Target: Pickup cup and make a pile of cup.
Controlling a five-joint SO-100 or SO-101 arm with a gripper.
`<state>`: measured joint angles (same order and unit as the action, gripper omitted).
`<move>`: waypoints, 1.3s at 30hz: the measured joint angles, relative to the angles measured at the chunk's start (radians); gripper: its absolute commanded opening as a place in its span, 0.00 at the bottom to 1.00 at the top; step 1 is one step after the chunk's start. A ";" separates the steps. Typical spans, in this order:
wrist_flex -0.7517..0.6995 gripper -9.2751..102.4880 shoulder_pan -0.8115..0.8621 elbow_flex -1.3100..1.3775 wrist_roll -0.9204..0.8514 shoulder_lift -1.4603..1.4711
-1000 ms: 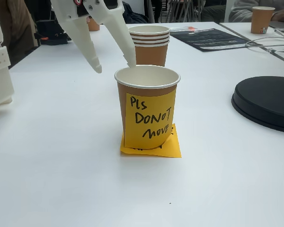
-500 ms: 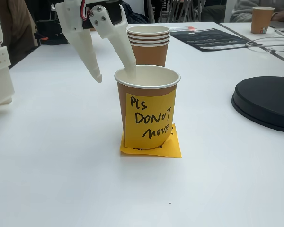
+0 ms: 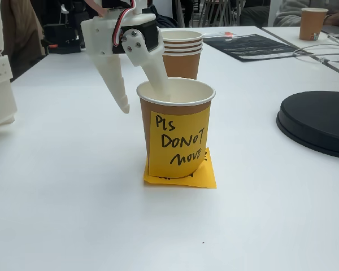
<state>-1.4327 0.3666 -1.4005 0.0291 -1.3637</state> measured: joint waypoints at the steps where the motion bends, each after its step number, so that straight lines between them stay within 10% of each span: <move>1: 0.000 0.29 0.000 0.005 0.000 0.005; 19: 0.000 0.29 -0.002 0.012 0.000 0.061; 32: 0.002 0.01 -0.002 0.012 0.000 0.061; 39: 0.002 0.02 -0.005 0.012 0.002 0.061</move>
<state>-1.4312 0.3620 -1.3883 0.0307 -1.3023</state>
